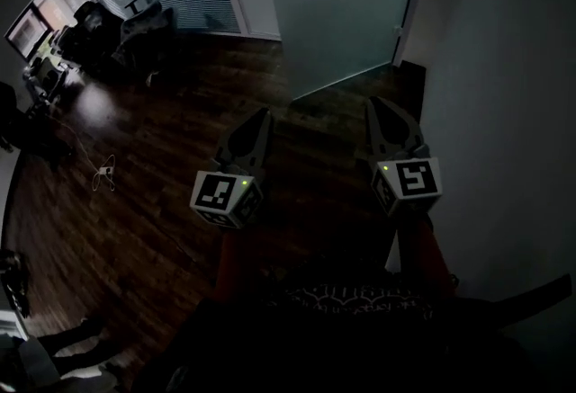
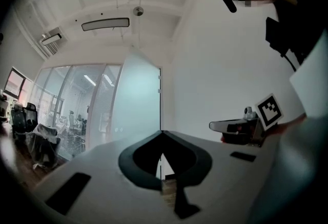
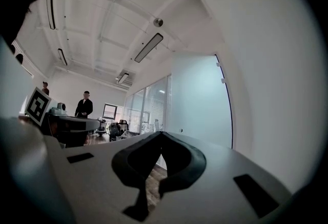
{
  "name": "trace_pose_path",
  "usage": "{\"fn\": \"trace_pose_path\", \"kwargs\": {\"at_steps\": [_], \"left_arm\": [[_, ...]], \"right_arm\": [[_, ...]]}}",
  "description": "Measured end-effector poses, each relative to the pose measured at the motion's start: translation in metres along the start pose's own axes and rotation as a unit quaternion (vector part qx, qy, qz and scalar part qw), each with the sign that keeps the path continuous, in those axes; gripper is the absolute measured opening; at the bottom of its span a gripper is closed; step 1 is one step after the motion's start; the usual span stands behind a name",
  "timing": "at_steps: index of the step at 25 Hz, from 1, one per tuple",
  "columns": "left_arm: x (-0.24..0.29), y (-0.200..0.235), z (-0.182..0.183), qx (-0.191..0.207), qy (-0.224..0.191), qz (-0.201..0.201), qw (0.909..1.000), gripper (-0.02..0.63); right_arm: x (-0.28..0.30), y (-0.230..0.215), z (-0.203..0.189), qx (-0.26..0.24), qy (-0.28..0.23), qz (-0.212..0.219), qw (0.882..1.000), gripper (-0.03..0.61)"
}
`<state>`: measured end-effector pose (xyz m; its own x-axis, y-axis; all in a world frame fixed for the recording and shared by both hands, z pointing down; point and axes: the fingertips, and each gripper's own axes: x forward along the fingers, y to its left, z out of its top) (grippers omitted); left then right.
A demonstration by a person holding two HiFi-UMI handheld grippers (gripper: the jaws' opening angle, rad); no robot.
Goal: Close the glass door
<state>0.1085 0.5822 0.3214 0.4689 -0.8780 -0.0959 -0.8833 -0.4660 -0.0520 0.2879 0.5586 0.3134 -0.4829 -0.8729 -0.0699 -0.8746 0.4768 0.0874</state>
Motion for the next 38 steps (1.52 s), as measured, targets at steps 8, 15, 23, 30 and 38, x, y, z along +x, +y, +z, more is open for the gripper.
{"fn": "trace_pose_path", "kwargs": {"at_steps": [8,15,23,30,38], "left_arm": [[0.028,-0.019,0.016,-0.009,0.002,0.001,1.0000,0.002],[0.032,-0.027,0.014,0.001,0.009,-0.007,0.9999,0.002],[0.030,-0.030,0.023,-0.002,0.004,0.001,1.0000,0.002],[0.027,-0.027,0.022,0.001,0.006,0.005,1.0000,0.002],[0.015,0.013,0.015,0.012,0.002,0.036,0.9993,0.002]], "right_arm": [[-0.004,-0.034,0.015,0.011,-0.005,-0.007,1.000,0.003],[-0.010,-0.043,0.015,0.017,-0.005,-0.012,1.000,0.003],[-0.008,-0.038,0.025,0.015,-0.012,0.007,1.000,0.003],[-0.002,-0.031,0.028,0.011,-0.009,0.014,1.000,0.003],[0.032,-0.010,0.017,0.005,-0.017,0.029,0.999,0.003]]}}
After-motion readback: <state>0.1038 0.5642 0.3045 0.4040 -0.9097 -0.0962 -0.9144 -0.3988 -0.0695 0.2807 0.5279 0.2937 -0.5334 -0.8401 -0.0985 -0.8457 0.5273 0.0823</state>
